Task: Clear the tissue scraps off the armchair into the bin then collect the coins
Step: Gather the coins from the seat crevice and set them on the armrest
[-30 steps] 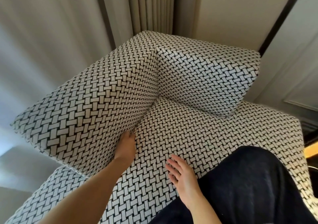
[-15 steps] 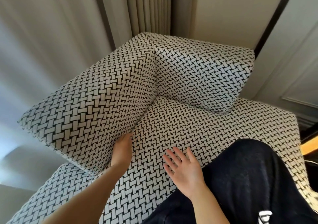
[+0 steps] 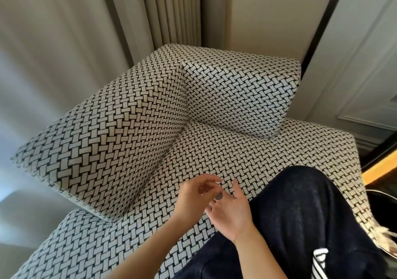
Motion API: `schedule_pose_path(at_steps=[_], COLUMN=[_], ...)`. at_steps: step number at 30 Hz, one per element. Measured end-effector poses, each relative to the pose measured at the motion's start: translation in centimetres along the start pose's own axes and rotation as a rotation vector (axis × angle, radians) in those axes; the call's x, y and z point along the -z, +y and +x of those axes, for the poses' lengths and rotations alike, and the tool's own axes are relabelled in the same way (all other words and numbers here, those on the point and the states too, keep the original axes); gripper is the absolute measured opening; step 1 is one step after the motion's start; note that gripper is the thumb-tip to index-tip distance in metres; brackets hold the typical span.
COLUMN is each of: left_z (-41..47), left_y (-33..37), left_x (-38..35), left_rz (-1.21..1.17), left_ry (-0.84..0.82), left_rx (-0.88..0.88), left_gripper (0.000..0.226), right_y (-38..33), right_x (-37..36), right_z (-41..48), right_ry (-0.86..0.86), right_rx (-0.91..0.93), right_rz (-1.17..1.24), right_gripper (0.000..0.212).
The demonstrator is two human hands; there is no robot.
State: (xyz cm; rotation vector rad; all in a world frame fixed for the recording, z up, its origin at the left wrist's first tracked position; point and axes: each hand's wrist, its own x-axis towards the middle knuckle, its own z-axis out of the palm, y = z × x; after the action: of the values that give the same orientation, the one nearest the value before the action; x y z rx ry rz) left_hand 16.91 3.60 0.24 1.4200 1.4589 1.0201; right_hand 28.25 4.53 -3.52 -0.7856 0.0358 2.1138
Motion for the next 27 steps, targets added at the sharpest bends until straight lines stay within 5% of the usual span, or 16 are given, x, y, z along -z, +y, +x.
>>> schedule_pose_path(at_steps=[13, 27], left_z=[0.0, 0.3], left_y=[0.3, -1.9], left_x=[0.1, 0.3], left_rz=[0.35, 0.18], left_ry=[-0.128, -0.05], left_rx=[-0.077, 0.015], left_gripper=[0.014, 0.014], right_y=[0.1, 0.3], right_x=[0.3, -0.6], right_z=[0.4, 0.0], right_ry=[-0.04, 0.025], right_rx=[-0.008, -0.071], right_rz=[-0.015, -0.073], right_gripper=[0.081, 0.074])
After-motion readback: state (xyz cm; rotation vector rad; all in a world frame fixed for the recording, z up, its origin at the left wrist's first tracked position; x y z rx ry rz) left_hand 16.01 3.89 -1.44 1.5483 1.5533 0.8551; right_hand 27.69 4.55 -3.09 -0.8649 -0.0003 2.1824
